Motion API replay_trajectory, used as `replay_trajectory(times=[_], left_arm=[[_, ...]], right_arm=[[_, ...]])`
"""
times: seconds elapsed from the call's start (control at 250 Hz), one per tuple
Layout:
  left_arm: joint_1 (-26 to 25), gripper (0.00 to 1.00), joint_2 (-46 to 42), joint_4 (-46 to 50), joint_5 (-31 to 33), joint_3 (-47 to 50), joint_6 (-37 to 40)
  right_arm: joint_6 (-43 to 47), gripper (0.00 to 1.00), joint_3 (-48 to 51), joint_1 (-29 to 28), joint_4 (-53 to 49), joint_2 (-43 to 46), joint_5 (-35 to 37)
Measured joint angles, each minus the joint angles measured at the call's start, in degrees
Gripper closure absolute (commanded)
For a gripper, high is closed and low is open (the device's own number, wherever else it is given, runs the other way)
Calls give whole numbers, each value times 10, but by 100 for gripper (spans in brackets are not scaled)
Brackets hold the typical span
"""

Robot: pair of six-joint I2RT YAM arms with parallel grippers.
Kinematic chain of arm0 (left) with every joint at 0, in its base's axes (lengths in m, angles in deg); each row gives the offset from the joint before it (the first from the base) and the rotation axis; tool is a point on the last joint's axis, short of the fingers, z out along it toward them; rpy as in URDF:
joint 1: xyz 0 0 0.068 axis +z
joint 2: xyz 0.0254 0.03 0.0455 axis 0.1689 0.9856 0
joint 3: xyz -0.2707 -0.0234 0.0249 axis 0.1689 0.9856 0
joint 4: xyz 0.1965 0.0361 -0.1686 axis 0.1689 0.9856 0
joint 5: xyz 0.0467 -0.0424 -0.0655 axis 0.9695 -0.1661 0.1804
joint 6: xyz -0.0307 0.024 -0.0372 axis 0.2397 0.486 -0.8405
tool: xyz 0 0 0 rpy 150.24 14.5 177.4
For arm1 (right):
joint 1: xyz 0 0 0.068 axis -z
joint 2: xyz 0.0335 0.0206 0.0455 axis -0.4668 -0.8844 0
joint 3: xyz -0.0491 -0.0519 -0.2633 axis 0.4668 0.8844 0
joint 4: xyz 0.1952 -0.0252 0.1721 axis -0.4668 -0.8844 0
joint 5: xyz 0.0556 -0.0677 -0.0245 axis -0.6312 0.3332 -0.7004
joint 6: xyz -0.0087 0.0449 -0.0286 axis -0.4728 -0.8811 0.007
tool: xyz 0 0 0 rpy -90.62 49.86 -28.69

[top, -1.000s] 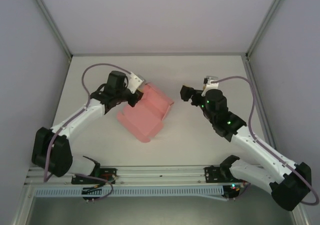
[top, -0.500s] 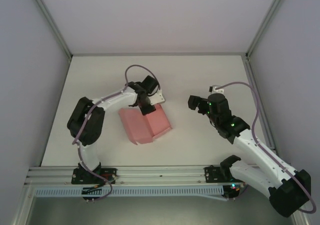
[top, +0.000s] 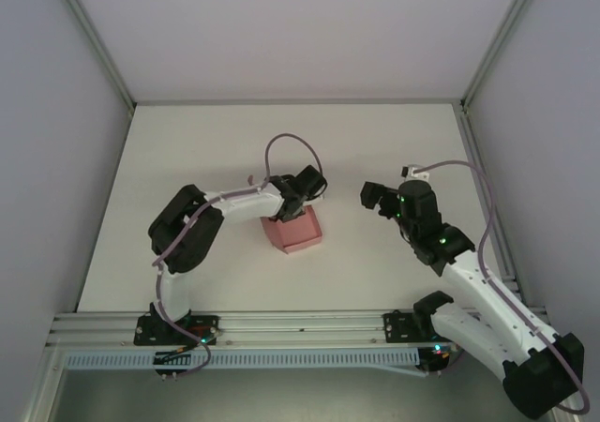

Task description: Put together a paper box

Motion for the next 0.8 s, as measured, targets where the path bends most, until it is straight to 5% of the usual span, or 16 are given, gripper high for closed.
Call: replay_trajectory(times=[0.2,0.447,0.495,0.591,0.671,0.803], left_arm=[[-33,100,1,-96,102,56,-12],[-40,100,-4,-134,120,77,-19],[-37,84,-9,-133,109,77,-19],[-32,69,-21,-128,76,76,-20],[-30,70,-34,-121,49,76,-21],[-30,48,-68,-109,24,71,-8]], right_arm=[[-2,0,8,10,-8,16,0],[-10,0,17,19,-10,25,-8],[-10,0,18,20,-10,25,-11],[-10,0,18,21,-9,23,-23],[-10,0,18,22,-9,17,-32],[-9,0,18,23,-9,6,-47]])
